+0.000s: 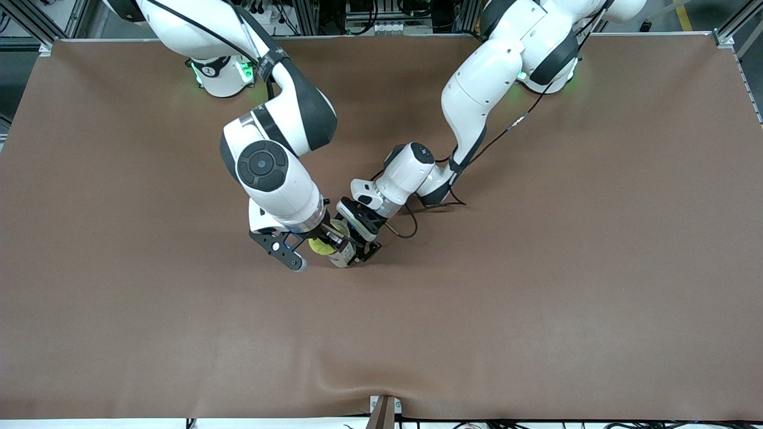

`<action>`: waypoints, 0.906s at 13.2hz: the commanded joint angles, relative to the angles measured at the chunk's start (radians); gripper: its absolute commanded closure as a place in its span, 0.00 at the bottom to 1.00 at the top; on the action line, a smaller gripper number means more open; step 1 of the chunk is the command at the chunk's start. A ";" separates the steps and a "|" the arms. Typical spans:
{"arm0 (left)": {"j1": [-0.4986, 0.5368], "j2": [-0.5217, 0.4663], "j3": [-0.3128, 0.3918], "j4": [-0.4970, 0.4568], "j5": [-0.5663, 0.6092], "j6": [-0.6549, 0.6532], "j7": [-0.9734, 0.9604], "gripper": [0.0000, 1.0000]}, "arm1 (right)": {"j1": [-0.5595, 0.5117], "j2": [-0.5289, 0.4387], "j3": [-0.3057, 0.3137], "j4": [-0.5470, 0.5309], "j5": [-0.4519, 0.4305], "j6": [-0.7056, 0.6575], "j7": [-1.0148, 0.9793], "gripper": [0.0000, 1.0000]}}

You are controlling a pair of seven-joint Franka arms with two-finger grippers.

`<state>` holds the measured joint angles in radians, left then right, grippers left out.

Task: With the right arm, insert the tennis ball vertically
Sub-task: 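Lower the ball into the tube and open the right gripper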

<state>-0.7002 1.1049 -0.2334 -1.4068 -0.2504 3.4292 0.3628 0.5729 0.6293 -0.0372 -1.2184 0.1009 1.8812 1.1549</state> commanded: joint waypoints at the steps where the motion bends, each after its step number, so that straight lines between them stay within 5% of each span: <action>1: -0.018 0.047 0.011 0.034 -0.027 -0.002 0.001 0.21 | 0.015 -0.002 -0.012 0.007 -0.007 -0.002 0.022 1.00; 10: -0.018 0.047 0.009 0.034 -0.027 -0.004 0.001 0.21 | 0.021 0.004 -0.010 -0.018 -0.001 -0.010 0.012 0.92; 11: -0.018 0.047 0.011 0.034 -0.027 -0.004 0.001 0.21 | 0.027 0.004 -0.010 -0.024 -0.003 -0.010 0.017 0.70; 12: -0.018 0.047 0.011 0.034 -0.027 -0.002 0.001 0.21 | 0.030 0.003 -0.010 -0.026 -0.004 -0.008 0.022 0.01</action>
<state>-0.7012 1.1059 -0.2325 -1.4058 -0.2504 3.4305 0.3628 0.5852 0.6354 -0.0368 -1.2309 0.1011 1.8719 1.1557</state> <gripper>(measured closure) 0.211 0.326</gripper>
